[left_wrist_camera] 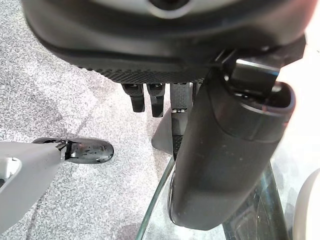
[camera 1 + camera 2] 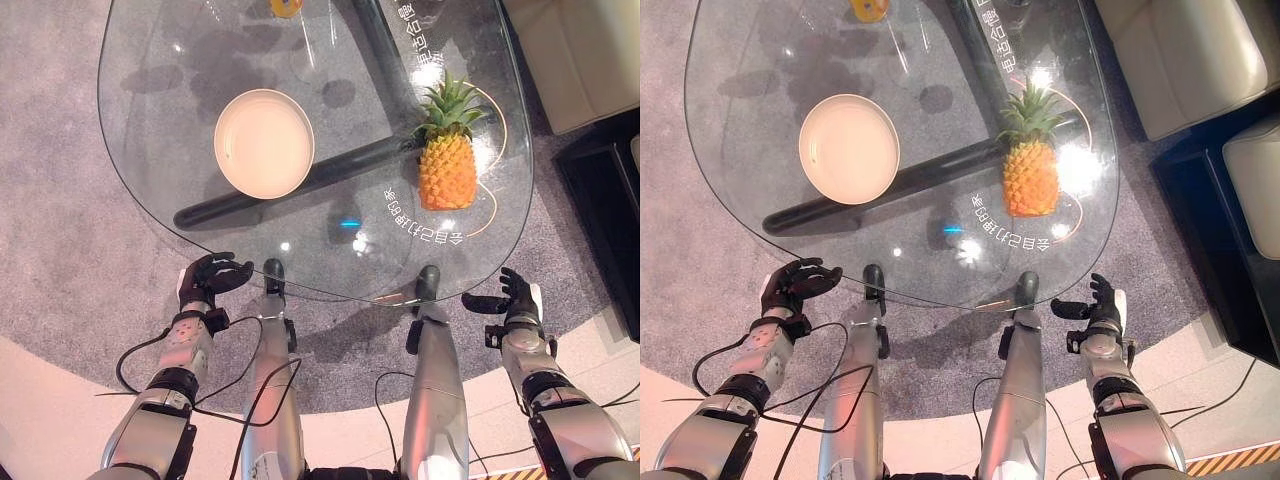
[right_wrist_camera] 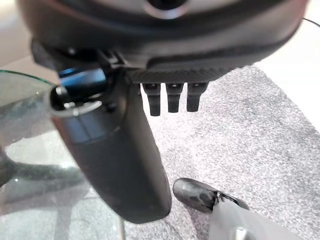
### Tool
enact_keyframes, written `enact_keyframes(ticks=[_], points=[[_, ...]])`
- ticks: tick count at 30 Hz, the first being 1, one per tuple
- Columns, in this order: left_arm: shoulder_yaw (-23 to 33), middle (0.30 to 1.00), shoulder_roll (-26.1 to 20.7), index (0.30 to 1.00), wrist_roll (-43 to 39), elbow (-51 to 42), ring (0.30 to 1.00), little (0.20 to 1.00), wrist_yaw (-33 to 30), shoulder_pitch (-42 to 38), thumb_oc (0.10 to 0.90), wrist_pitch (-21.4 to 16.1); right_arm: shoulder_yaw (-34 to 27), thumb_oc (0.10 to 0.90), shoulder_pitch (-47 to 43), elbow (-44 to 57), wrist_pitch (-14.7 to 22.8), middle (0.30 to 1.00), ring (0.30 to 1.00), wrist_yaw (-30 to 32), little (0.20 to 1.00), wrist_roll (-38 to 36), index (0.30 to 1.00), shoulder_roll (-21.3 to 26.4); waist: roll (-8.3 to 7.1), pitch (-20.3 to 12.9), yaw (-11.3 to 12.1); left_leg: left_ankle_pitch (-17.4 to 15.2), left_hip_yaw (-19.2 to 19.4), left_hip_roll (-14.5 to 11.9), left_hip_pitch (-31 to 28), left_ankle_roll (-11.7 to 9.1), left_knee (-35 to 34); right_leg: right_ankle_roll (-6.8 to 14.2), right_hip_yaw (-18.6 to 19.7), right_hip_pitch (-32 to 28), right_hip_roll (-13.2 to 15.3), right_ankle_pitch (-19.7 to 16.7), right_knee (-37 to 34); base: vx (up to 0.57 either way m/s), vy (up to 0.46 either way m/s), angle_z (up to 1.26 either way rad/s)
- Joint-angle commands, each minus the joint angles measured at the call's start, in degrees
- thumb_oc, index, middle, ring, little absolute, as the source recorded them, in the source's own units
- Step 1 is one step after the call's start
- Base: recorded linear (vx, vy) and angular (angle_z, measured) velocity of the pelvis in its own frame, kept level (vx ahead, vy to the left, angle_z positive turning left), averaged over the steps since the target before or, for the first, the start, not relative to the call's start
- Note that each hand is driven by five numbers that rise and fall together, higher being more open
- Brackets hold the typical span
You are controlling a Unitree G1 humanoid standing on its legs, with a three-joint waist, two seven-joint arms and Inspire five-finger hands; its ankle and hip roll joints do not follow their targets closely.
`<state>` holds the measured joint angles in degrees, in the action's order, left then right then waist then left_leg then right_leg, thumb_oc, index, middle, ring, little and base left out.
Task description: Pick up the fruit to the plate
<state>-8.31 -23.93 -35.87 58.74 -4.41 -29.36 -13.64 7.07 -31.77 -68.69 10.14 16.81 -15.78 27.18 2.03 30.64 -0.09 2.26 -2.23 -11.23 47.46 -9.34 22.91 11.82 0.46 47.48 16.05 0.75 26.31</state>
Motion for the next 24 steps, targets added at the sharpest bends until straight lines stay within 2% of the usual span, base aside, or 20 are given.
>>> enact_keyframes(ticks=[1, 11, 14, 18, 21, 24], points=[[-0.44, 0.900, -2.78, 0.900, 1.09, 2.41, 0.900, 0.900, -0.56, 3.12, 0.800, -1.14, -1.71, 0.800, 1.99, 0.22, 1.15, 0.900, 0.900, 6.60, 0.900, -2.67, 0.900, 4.79, -0.50, -0.85, 0.69, -3.81, 0.47, 0.26, 1.51, 2.73, 5.35, -1.76, -3.02, 3.01, 1.82, -2.61, 2.12, 0.00, 0.000, 0.00], [-1.84, 0.900, -3.28, 0.900, 0.84, 3.10, 0.900, 0.900, -0.53, 3.21, 0.800, -1.39, -7.85, 0.800, 0.44, -1.83, 1.37, 0.900, 0.900, 24.31, 0.900, -5.69, 0.900, 9.76, -0.77, -0.85, 1.19, -3.87, 0.32, -0.17, 0.36, 2.66, 4.28, -1.42, -4.44, 1.22, 1.94, -2.81, 1.03, 0.00, 0.000, 0.00], [-1.88, 0.900, -3.34, 0.900, 1.00, 2.99, 0.900, 0.900, -0.65, 3.12, 0.800, -1.03, -8.93, 0.800, 0.12, -0.74, 1.55, 0.900, 0.900, 27.35, 0.900, -6.57, 0.900, 10.13, -0.97, -0.85, 1.14, -3.92, 0.38, -0.27, -0.15, 2.71, 3.95, -1.40, -4.67, 0.76, 1.80, -2.72, 0.98, 0.00, 0.000, 0.00], [-2.13, 0.900, -3.83, 0.900, 0.66, 3.18, 0.900, 0.900, -0.50, 2.34, 0.800, -0.44, -10.42, 0.800, -1.07, 1.46, 3.62, 0.900, 0.900, 32.30, 0.900, -8.87, 0.900, 11.54, -1.28, -0.85, 1.12, -3.74, 0.59, -0.37, -0.93, 2.77, 3.04, -1.33, -5.23, -0.15, 1.86, -2.90, 0.11, 0.00, 0.000, 0.00], [-2.59, 0.900, -3.80, 0.900, 0.45, 2.14, 0.900, 0.900, -1.59, 2.54, 0.800, -0.17, -11.52, 0.800, -0.35, 7.42, 6.75, 0.900, 0.900, 37.31, 0.900, -10.30, 0.900, 11.15, -1.52, -0.85, 0.79, -3.53, 0.70, -0.25, -1.32, 2.81, 2.11, -1.22, -5.50, -0.58, 1.75, -3.19, -0.80, 0.00, 0.000, 0.00], [-2.75, 0.900, -3.27, 0.900, 0.39, 0.36, 0.900, 0.900, -3.08, 3.60, 0.800, 0.00, -11.25, 0.800, 0.66, 15.24, 7.01, 0.900, 0.900, 42.00, 0.900, -8.88, 0.900, 10.25, -1.67, -0.85, 0.44, -3.27, 0.87, -0.19, -1.45, 2.92, 1.47, -1.20, -5.46, -0.56, 1.63, -3.45, -1.29, -0.01, 0.012, -0.01]])
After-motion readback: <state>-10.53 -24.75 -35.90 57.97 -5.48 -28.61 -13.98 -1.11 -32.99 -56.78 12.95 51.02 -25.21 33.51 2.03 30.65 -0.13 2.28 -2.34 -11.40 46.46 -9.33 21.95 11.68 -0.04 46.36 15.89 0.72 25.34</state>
